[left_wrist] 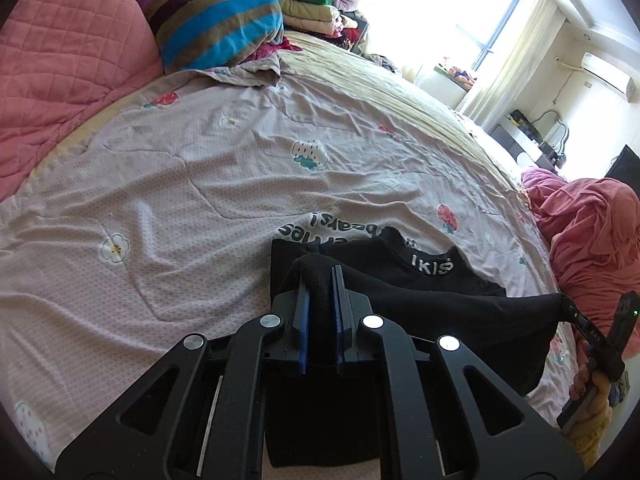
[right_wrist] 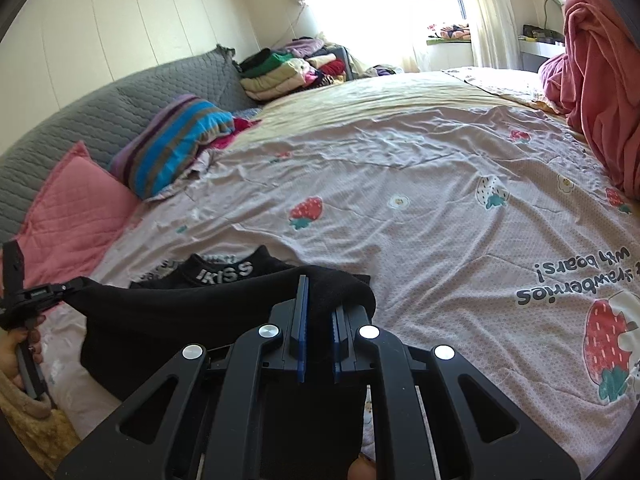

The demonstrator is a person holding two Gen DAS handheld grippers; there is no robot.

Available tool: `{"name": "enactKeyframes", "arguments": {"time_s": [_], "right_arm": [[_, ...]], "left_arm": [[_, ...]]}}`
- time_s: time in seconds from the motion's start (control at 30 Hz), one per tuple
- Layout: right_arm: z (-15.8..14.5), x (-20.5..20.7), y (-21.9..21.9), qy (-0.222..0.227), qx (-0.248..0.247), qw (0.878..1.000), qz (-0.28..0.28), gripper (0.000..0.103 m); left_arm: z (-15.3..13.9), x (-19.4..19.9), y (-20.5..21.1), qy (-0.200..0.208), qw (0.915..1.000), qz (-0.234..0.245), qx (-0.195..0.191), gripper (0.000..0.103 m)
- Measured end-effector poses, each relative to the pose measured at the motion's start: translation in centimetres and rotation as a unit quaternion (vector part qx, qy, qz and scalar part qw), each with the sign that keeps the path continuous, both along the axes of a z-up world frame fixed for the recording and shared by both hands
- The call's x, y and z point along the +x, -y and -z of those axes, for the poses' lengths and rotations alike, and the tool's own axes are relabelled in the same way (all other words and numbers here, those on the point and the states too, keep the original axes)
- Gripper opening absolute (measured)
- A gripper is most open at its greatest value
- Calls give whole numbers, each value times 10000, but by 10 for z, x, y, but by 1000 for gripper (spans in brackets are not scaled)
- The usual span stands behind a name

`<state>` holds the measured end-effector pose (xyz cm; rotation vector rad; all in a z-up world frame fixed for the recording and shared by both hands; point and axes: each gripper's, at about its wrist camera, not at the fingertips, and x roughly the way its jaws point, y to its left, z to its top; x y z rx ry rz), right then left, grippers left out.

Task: Fold small clothes
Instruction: 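Lift the hem with both grippers and fold it toward the collar, then lower the hem onto the collar with both grippers and open them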

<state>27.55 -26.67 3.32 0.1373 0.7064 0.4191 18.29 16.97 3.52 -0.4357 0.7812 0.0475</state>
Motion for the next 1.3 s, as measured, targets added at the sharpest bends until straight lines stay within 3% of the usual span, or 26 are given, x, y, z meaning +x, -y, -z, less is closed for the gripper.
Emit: {"name": "enactKeyframes", "arguments": {"time_s": [0.4, 0.47, 0.57, 0.83, 0.9, 1.13, 1.3], "right_arm": [[30, 19, -10, -307, -237, 9992, 108, 9], [32, 20, -10, -359, -245, 9990, 133, 13], [30, 16, -9, -255, -334, 9987, 287, 38], [19, -10, -13, 39, -483, 9988, 59, 35], [21, -18, -23, 47, -700, 9974, -170, 30], [49, -15, -66, -225, -1425, 9877, -605, 29], [61, 6, -84, -425, -1486, 9851, -756, 29]], "left_arm": [[26, 12, -6, -192, 9996, -196, -34, 8], [25, 9, -8, -154, 9996, -231, -52, 8], [19, 1, -10, -41, 9996, -264, -70, 8], [2, -22, 18, 228, 9992, -15, 312, 8], [6, -23, 28, 149, 9991, 144, 362, 8], [38, -7, 57, -320, 9965, 533, 563, 8], [50, 9, 64, -470, 9953, 613, 582, 10]]}}
